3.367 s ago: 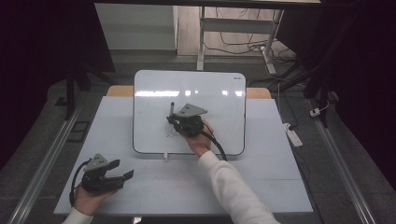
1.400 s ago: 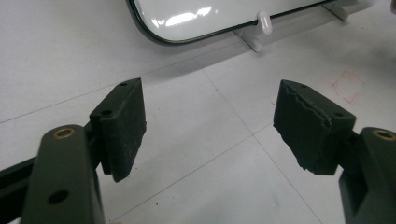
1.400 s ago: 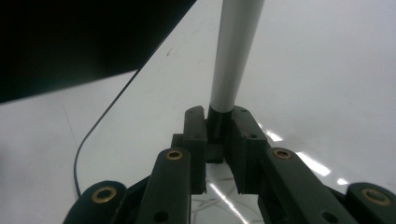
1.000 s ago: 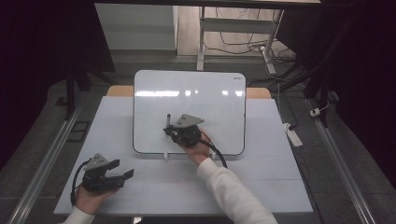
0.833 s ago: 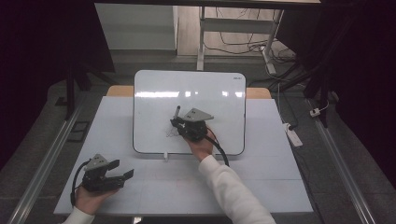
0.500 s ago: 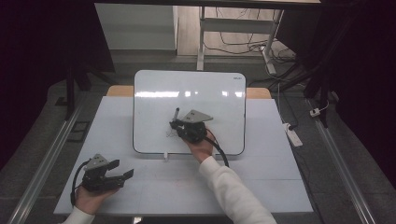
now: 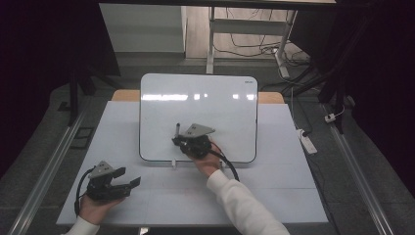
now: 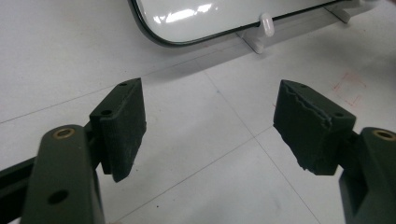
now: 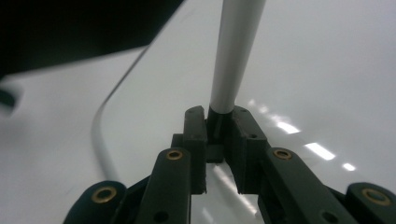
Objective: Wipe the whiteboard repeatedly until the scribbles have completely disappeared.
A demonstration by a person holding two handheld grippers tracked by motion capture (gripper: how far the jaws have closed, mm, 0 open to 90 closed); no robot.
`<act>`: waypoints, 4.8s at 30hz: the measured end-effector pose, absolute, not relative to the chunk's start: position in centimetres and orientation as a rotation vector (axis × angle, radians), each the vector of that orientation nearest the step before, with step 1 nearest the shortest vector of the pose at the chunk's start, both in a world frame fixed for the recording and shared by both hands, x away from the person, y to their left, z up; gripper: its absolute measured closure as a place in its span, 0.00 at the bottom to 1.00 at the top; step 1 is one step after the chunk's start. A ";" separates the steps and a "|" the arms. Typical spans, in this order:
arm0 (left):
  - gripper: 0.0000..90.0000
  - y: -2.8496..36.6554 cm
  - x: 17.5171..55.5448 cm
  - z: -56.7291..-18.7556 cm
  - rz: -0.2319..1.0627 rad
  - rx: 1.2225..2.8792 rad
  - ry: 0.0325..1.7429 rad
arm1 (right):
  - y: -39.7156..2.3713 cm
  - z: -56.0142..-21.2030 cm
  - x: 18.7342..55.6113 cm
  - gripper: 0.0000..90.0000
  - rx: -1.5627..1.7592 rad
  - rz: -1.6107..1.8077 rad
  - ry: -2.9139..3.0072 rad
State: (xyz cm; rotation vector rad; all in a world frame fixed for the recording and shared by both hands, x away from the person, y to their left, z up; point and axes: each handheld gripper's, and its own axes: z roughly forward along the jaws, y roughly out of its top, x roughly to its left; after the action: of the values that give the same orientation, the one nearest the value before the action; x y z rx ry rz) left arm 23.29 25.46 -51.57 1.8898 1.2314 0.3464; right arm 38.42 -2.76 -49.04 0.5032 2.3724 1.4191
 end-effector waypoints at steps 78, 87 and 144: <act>0.29 25.3 23.8 -51.8 0.345 1.898 1.231 | -3.7 -47.9 39.4 0.87 0.428 1.366 2.361; 0.29 25.2 23.9 -51.9 0.334 1.901 1.234 | -3.4 -48.8 38.2 0.86 0.394 1.342 2.294; 0.29 25.0 24.1 -51.8 0.338 1.904 1.235 | -7.9 -48.8 37.7 0.87 0.610 1.367 2.075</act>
State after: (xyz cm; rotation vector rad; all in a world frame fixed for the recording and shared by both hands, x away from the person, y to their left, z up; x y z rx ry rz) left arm 24.12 25.02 -51.85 1.9044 1.2354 0.3376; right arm 37.67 -7.91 -48.79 0.6102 2.0746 1.3675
